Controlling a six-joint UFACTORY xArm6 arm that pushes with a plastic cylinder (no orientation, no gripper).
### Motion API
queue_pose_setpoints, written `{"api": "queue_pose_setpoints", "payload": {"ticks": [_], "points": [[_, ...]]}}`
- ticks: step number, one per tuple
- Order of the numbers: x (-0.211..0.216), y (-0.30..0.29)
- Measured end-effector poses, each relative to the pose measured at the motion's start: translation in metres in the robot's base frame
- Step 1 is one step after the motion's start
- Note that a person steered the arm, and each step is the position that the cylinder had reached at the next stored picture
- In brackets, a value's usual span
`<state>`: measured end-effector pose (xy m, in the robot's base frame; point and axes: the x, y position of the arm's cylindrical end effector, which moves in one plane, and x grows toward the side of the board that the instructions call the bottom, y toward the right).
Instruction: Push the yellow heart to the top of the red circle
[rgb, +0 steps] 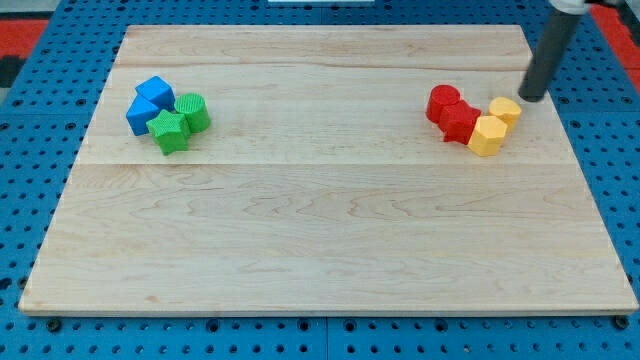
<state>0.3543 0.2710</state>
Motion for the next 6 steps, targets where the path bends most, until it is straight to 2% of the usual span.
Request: {"api": "queue_pose_setpoints", "payload": {"ticks": [1, 2, 4, 5, 6], "points": [[0.042, -0.011], [-0.001, -0.092], [-0.065, -0.1], [-0.076, -0.058], [-0.101, -0.081]]}}
